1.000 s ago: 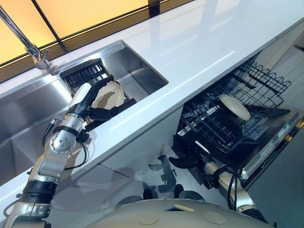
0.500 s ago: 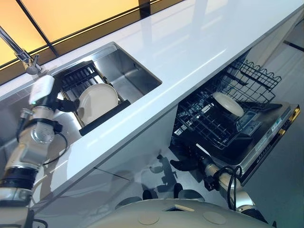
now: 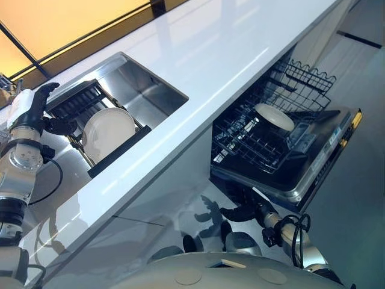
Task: Pick up plates and place into dishwasher.
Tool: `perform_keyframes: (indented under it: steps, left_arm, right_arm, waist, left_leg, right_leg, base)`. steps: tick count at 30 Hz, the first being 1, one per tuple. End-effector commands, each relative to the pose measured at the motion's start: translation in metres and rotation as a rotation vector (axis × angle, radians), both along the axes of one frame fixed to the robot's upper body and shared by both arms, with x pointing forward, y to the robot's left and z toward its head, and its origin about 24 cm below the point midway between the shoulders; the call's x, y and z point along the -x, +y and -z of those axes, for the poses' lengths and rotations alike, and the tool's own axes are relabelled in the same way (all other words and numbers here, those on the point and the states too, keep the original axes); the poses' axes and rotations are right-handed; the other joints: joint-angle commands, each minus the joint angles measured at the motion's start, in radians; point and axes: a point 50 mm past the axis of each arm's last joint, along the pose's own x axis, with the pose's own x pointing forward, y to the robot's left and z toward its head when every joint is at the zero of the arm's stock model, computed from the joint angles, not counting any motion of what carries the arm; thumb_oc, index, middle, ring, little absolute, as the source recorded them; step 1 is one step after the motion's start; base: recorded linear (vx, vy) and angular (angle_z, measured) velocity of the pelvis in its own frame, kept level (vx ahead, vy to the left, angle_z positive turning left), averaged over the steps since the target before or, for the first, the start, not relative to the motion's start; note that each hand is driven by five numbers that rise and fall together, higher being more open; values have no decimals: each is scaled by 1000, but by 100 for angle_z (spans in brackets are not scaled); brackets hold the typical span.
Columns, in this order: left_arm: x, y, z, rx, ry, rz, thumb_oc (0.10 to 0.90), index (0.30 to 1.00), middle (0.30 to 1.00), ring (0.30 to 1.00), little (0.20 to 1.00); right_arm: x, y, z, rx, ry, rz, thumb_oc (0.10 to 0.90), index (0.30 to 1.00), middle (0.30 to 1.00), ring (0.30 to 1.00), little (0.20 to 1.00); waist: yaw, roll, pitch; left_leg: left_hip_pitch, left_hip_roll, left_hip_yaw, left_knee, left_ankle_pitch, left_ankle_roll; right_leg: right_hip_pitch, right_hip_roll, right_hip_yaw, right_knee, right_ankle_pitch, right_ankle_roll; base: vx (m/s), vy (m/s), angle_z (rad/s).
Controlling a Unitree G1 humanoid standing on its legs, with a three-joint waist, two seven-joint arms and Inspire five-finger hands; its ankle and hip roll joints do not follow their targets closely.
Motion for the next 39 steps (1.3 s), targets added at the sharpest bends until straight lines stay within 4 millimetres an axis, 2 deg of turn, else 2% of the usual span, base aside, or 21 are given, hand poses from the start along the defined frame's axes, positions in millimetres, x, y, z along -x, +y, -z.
perform_keyframes:
  steps: [1,6,13,18,22,28,32,35,36,37,38,39]
  left_arm:
    - [-23,-2,-70,11,-228,33,800,900,900,900,900]
    - [-32,-11,-67,85,-188,82,800,900,900,900,900]
    - [-46,-17,-81,94,-190,96,800,900,900,900,900]
    - [-52,-15,-94,81,-214,61,800,900,900,900,900]
    - [-56,-12,-110,59,-262,15,800,900,900,900,900]
    - [-55,-6,-135,121,-348,-22,800,900,900,900,900]
    - [-58,-12,-142,238,-357,68,800,900,900,900,900]
    - [-65,-27,-132,342,-258,234,800,900,900,900,900]
    - [-67,-34,-126,376,-211,299,720,832,832,832,820]
    - [-68,-40,-121,413,-173,354,473,620,620,620,573]
    - [-69,-46,-115,445,-140,403,424,578,578,578,524]
    - [-69,-49,-112,466,-117,440,418,573,573,573,518]
  right_arm:
    - [-25,19,-24,-41,-176,-70,800,900,900,900,900]
    - [-27,14,-25,-20,-194,-45,800,900,900,900,900]
    - [-48,9,-36,-1,-270,-24,800,900,900,900,900]
    - [-57,8,-41,7,-309,-12,800,900,900,900,900]
    - [-67,5,-48,12,-350,8,800,900,900,900,900]
    - [-75,3,-53,16,-389,12,800,900,900,900,900]
    - [-77,3,-56,10,-407,10,800,900,900,900,900]
    - [-80,4,-58,7,-422,11,800,900,900,900,900]
    - [-81,4,-59,8,-426,10,800,900,900,900,900]
    - [-82,3,-60,9,-430,11,800,900,900,900,900]
    - [-82,1,-61,13,-432,10,800,900,900,900,900]
    - [-83,0,-62,17,-434,10,800,900,900,900,900]
  waist:
    - [-16,-20,-2]
    - [-12,-20,41]
    - [-2,-28,131]
    - [8,-39,180]
    - [18,-58,222]
    - [30,-77,267]
    - [34,-86,287]
    - [41,-87,297]
    - [43,-86,299]
    - [45,-85,302]
    - [46,-84,304]
    - [46,-82,305]
  left_leg:
    - [-63,-84,-26,149,-131,70]
    - [-112,-84,-30,167,-116,69]
    - [-211,-73,-26,195,-87,65]
    - [-282,-61,-23,224,-71,62]
    - [-344,-49,-19,255,-63,62]
    - [-399,-32,-18,270,-49,59]
    - [-408,-22,-20,262,-43,55]
    - [-410,-17,-23,241,-30,51]
    - [-409,-16,-24,232,-25,50]
    - [-407,-16,-25,225,-21,49]
    - [-405,-16,-25,220,-20,49]
    - [-403,-16,-26,217,-19,48]
  right_leg:
    - [-113,-52,4,158,6,93]
    - [-170,-54,12,182,12,90]
    - [-253,-43,24,204,7,77]
    - [-310,-32,30,217,-1,66]
    - [-356,-22,32,225,-4,57]
    - [-401,-8,27,230,-8,49]
    - [-412,1,20,236,-17,47]
    - [-418,9,12,235,-23,45]
    - [-419,11,9,234,-23,45]
    - [-419,13,6,233,-22,45]
    - [-418,14,3,233,-22,45]
    - [-418,14,2,233,-22,46]
  base:
    - [5,93,-2]
    - [-48,90,-3]
    - [-158,55,4]
    - [-138,33,8]
    - [-143,5,8]
    - [-106,0,7]
    - [-66,-7,4]
    - [-64,-16,0]
    - [-55,-8,3]
    - [-56,4,3]
    - [-47,15,4]
    - [-40,29,1]
